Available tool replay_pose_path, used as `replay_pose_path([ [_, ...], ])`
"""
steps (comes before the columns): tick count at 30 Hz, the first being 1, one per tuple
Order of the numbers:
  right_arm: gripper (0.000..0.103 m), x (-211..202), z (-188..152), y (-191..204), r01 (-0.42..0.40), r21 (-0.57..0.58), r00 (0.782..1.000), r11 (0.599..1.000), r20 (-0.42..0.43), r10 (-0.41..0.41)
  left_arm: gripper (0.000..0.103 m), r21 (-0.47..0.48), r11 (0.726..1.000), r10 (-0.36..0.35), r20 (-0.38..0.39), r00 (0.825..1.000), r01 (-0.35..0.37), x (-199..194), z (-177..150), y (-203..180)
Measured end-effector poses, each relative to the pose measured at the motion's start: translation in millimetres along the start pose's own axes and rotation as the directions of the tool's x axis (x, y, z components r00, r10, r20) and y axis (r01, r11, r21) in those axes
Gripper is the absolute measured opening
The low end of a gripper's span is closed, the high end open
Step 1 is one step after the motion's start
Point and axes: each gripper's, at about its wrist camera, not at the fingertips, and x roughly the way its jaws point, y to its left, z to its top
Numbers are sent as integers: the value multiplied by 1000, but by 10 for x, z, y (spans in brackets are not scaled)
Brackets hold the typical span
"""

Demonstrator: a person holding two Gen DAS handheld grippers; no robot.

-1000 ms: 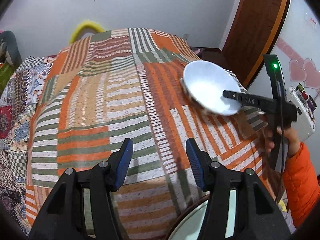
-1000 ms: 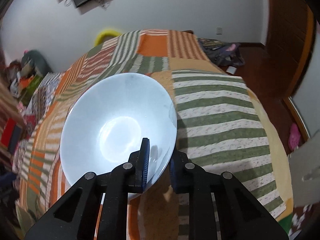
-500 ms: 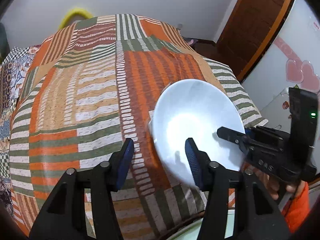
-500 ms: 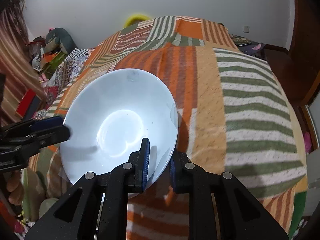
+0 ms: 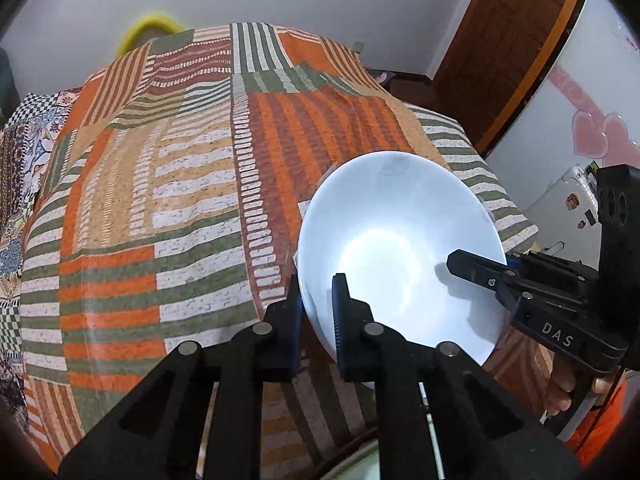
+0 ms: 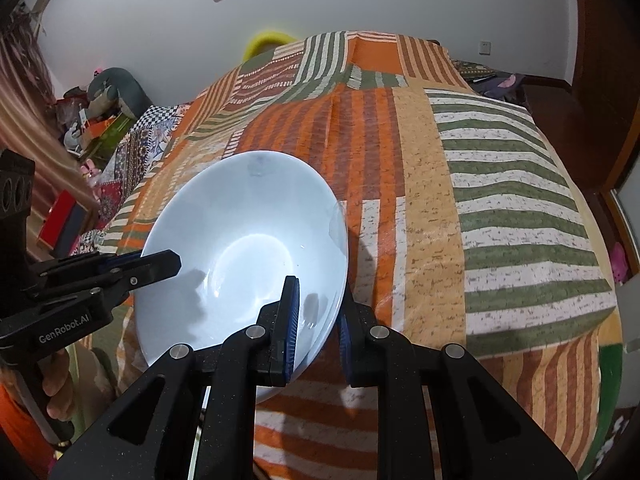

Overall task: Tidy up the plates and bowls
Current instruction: 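Lift the white spotted bowl with the left tool toward the right tool's stack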

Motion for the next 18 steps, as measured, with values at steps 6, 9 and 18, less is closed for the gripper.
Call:
replay_pose_path([
  [6, 16, -192, -3, 150, -4, -11, 1000, 1000, 31, 5, 12, -6, 1000, -7, 43, 999, 8, -320, -85, -3],
  [9, 16, -295, -1, 230, -4, -19, 999, 1000, 53, 5, 12, -7, 1000, -12, 68, 998, 12, -494, -136, -9],
  [18, 16, -574, -71, 569, -19, -49, 995, 999, 95, 23, 12, -8, 1000, -6, 142, 990, 7, -1099, -353, 18],
])
